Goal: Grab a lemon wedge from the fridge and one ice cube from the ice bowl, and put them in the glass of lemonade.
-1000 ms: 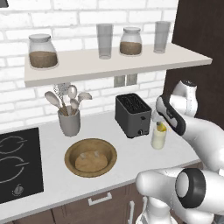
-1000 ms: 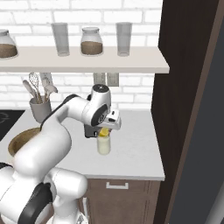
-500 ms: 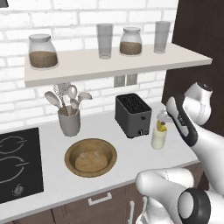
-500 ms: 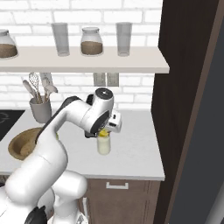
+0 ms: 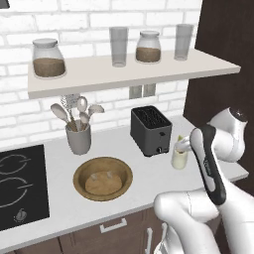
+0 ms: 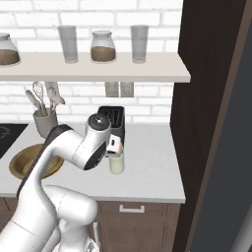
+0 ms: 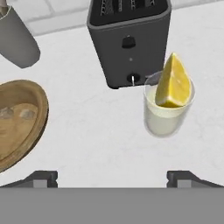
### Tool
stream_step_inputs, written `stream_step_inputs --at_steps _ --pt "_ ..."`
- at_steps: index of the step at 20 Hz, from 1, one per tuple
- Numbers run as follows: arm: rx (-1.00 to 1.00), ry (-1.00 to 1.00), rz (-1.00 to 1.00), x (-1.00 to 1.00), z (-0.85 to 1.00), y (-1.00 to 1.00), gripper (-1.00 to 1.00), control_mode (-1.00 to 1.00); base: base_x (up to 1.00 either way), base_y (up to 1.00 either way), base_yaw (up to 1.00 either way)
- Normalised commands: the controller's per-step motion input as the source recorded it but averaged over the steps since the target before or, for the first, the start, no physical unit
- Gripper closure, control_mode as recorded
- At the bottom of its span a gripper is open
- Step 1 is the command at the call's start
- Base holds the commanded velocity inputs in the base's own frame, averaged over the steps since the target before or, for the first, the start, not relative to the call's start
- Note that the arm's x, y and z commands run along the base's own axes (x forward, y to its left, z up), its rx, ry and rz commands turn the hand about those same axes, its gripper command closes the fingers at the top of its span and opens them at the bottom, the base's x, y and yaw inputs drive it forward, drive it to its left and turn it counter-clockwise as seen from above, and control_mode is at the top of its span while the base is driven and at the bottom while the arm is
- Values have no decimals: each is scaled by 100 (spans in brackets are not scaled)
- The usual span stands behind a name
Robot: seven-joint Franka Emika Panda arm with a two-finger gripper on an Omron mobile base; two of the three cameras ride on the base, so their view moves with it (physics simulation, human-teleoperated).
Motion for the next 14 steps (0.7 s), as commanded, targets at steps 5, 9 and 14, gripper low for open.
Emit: stream_step_inputs --at_steps 5,9,14 --pt "-10 0 10 -26 0 98 -100 -100 0 0 0" --pt "-20 4 11 -2 0 100 -100 -100 0 0 0" --pt "-21 6 13 0 0 100 -100 -100 0 0 0"
